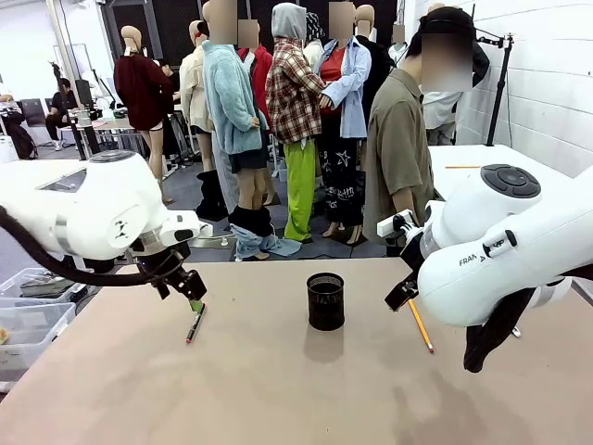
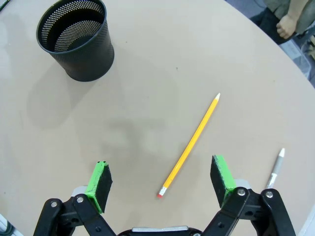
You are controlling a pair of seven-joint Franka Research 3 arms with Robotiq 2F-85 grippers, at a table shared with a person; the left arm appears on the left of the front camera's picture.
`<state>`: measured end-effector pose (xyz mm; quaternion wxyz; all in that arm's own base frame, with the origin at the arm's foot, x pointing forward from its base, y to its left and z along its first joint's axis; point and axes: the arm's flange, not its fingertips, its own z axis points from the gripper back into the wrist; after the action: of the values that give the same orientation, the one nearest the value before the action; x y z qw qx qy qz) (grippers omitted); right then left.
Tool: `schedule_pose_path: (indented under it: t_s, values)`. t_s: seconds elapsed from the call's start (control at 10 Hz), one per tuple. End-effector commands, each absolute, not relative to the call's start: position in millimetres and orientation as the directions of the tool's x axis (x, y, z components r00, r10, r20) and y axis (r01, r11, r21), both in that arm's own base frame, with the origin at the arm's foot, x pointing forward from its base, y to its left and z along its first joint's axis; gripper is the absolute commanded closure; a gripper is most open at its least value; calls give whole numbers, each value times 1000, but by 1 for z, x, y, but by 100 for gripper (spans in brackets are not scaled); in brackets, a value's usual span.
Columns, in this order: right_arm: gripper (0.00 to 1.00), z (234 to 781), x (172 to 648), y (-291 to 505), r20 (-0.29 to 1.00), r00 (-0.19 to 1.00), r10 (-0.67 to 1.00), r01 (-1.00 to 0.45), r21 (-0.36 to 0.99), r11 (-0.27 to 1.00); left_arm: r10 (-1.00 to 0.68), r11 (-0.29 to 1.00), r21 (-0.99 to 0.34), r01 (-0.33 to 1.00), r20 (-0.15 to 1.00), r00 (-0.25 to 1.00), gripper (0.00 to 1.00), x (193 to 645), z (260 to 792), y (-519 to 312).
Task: Place the pens into the pen holder.
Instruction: Pick up a writing instrument from the table and place it into the Pen holder.
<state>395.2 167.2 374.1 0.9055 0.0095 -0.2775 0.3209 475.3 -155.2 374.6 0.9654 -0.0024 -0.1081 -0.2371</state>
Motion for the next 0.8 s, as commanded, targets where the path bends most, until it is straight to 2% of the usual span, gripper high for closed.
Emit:
schedule_pose_path:
  t_s: [0.0, 0.7]
  values:
    - [0, 374, 395, 167, 508, 641, 576, -587, -160, 794, -422, 905, 26, 424, 156, 893, 0, 494, 364, -163]
    - [0, 374, 395, 167, 508, 641, 576, -587, -160, 794, -380, 925, 12, 380, 39, 924, 0, 532, 321, -173]
